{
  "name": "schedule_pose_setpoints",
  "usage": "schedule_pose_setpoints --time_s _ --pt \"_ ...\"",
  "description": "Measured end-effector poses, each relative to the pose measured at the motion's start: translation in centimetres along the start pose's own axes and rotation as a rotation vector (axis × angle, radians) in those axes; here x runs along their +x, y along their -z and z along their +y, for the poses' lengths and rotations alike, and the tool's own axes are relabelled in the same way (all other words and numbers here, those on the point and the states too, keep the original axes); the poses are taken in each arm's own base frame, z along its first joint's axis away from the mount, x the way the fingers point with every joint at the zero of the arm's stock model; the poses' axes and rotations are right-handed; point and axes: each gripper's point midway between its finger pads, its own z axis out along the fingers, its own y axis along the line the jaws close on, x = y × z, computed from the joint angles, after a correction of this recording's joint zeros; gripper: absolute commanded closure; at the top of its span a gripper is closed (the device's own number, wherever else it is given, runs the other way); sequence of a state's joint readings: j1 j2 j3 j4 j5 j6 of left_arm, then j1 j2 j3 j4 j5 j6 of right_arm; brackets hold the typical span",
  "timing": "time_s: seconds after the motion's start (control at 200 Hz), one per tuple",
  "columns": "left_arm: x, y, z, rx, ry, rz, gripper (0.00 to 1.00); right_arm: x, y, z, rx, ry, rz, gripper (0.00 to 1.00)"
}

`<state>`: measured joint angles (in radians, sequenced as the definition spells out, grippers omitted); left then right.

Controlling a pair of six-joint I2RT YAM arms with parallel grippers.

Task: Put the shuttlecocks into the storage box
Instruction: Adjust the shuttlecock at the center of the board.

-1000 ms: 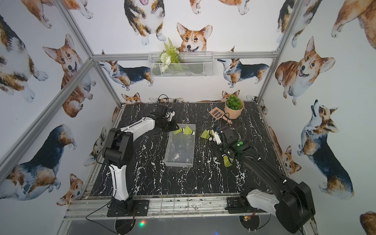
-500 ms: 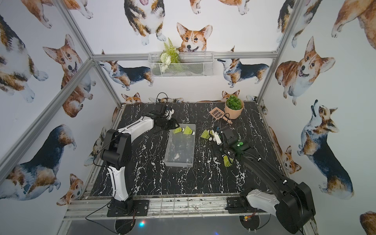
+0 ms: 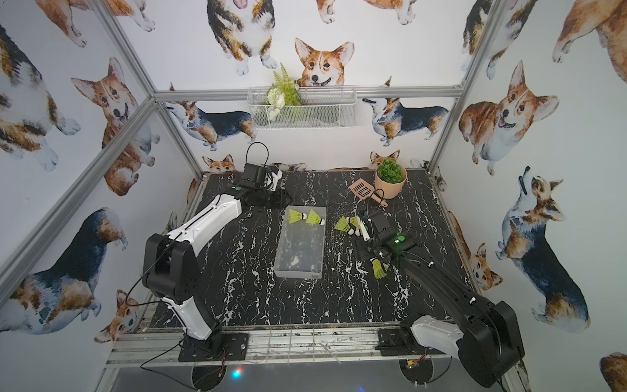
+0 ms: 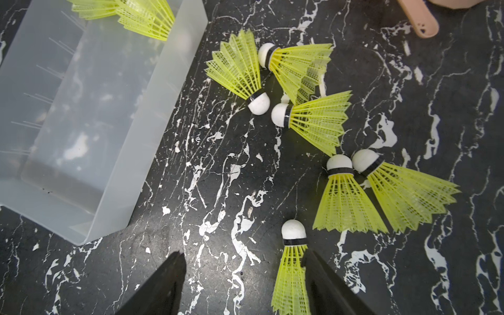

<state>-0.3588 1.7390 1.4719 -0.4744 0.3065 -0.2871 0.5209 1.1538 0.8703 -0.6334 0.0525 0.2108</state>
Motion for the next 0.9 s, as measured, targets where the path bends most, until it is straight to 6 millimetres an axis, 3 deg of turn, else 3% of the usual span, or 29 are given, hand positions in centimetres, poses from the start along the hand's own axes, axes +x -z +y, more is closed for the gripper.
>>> schedule_pose_setpoints --time_s 0.27,0.496,0.691,0.896 --pt "1.8 6.2 -0.9 -0.013 -0.016 -0.065 0.52 0.6 -0.2 -2.6 0.056 -0.116 0.026 0.28" --pt "3.5 9.7 -1.4 -0.008 -0.001 -0.107 0.52 2.2 -1.0 -3.6 0.100 -0.167 0.096 0.29" --pt "5.0 11.4 -1.6 -0.003 0.006 -0.120 0.52 3.7 -1.4 -4.3 0.146 -0.235 0.154 0.28" --pt "6.0 11.5 -1.3 -0.007 0.022 -0.106 0.52 5.9 -1.8 -4.9 0.190 -0.314 0.204 0.26"
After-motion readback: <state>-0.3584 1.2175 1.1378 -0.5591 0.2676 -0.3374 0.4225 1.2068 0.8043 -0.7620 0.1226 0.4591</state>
